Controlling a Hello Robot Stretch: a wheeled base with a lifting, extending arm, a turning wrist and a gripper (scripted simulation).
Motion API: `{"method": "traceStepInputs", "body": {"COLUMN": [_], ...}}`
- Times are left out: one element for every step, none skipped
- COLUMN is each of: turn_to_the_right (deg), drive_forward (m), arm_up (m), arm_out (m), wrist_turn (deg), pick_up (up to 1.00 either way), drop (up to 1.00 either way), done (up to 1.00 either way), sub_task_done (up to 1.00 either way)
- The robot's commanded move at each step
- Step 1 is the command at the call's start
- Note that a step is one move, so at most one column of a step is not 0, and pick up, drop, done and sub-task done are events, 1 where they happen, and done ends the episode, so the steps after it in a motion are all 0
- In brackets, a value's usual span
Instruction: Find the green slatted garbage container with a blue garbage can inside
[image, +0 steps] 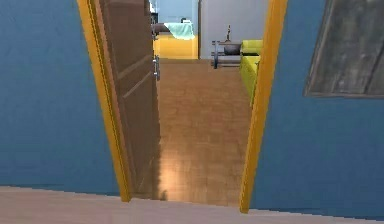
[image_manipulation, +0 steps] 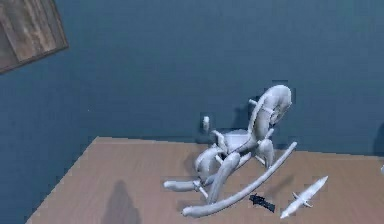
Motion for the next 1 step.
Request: {"method": "traceStepInputs", "body": {"turn_to_the_right": [0.0], "drive_forward": [1.00], "arm_up": [0.00], "arm_out": [0.00], "wrist_turn": [0.0], "pick_up": [0.00], "drop": [0.00], "done": [0.00], "sub_task_done": [0.00]}}
